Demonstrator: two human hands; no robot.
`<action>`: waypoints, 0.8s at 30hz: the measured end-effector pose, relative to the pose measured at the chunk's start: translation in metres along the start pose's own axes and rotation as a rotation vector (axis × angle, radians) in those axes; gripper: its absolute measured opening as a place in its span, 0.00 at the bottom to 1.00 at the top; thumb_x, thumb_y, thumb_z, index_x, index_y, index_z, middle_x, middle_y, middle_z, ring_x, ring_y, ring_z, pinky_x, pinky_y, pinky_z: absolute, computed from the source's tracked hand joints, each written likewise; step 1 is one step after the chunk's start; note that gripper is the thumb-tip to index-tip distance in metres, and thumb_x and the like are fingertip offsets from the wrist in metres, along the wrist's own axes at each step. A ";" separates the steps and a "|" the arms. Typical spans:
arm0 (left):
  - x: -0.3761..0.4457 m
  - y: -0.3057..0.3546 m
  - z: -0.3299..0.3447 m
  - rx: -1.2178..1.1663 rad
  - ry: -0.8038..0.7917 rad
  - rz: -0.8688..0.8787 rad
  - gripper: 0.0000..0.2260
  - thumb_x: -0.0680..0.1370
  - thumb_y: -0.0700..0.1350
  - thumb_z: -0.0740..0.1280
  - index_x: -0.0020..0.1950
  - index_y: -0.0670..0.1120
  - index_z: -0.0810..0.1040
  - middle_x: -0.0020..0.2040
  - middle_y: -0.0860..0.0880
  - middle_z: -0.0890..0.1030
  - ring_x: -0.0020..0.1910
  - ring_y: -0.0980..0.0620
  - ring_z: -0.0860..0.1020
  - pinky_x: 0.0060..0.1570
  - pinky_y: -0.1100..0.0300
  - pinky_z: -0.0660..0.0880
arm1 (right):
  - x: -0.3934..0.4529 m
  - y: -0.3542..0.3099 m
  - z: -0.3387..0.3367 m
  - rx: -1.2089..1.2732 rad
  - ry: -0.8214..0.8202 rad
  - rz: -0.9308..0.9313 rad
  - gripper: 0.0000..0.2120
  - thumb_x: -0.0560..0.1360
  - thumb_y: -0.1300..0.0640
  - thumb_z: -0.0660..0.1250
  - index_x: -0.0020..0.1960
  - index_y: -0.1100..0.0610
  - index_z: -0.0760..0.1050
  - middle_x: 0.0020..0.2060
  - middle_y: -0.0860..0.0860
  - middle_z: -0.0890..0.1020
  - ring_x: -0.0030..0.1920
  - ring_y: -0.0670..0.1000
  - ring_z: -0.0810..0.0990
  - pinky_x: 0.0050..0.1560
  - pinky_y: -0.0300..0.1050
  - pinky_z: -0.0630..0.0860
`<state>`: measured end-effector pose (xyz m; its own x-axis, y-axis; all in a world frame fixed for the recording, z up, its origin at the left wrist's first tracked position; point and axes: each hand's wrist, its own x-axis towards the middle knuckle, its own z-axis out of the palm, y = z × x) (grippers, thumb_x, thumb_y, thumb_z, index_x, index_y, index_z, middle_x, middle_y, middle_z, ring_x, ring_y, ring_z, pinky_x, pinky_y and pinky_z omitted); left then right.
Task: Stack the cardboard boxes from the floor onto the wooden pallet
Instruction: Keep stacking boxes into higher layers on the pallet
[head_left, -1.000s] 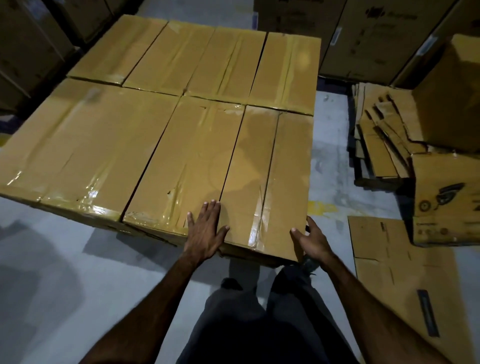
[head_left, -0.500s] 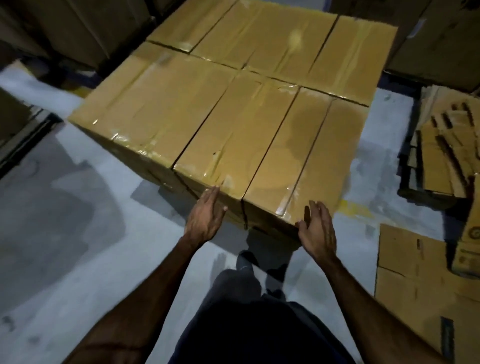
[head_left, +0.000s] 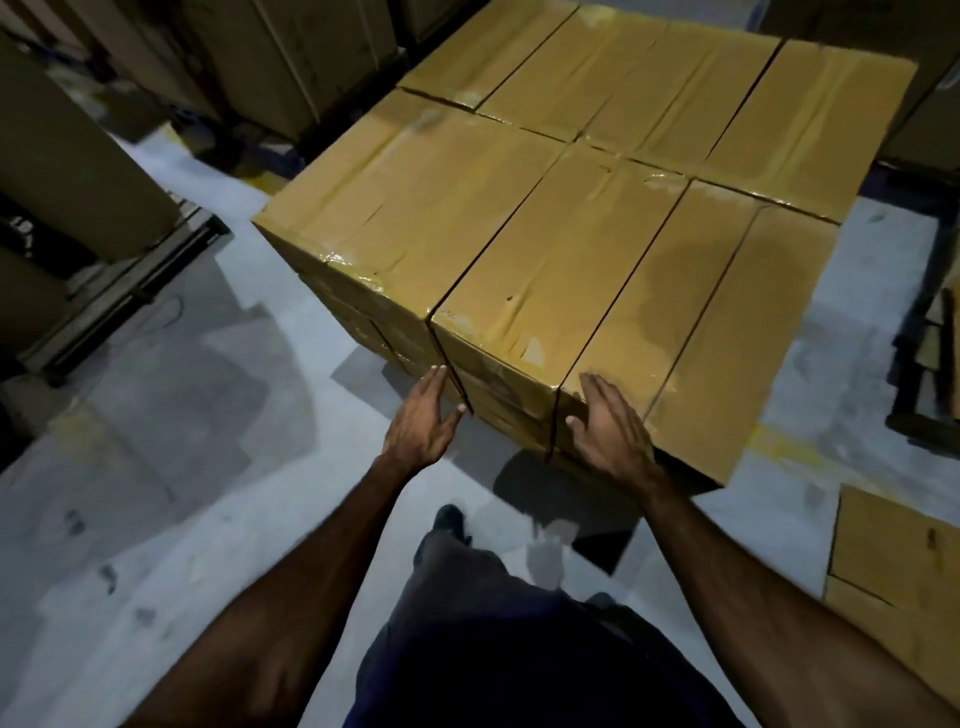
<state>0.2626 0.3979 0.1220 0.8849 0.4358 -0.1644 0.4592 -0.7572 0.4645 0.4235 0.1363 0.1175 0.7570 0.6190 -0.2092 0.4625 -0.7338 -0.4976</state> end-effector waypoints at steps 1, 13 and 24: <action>0.009 -0.009 -0.002 0.018 -0.023 -0.004 0.38 0.84 0.63 0.56 0.85 0.39 0.56 0.84 0.40 0.60 0.83 0.41 0.59 0.80 0.49 0.58 | 0.006 -0.007 0.003 -0.014 -0.024 0.001 0.36 0.82 0.51 0.67 0.85 0.56 0.55 0.83 0.56 0.60 0.82 0.59 0.59 0.81 0.60 0.61; 0.169 -0.113 -0.021 0.283 -0.282 0.028 0.50 0.80 0.55 0.71 0.85 0.40 0.37 0.84 0.35 0.36 0.83 0.32 0.42 0.80 0.33 0.53 | 0.082 -0.054 0.050 -0.185 -0.071 0.498 0.47 0.79 0.34 0.66 0.85 0.43 0.40 0.84 0.56 0.37 0.83 0.68 0.40 0.72 0.82 0.51; 0.182 -0.117 -0.013 0.492 -0.285 0.193 0.54 0.78 0.56 0.67 0.78 0.30 0.29 0.80 0.27 0.33 0.80 0.28 0.32 0.79 0.30 0.44 | 0.107 -0.074 0.063 -0.121 -0.024 0.567 0.50 0.79 0.43 0.71 0.86 0.46 0.39 0.83 0.63 0.38 0.83 0.68 0.39 0.80 0.73 0.47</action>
<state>0.3692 0.5724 0.0492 0.9108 0.1714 -0.3756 0.2098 -0.9757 0.0634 0.4412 0.2740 0.0787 0.8917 0.1245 -0.4352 0.0379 -0.9786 -0.2023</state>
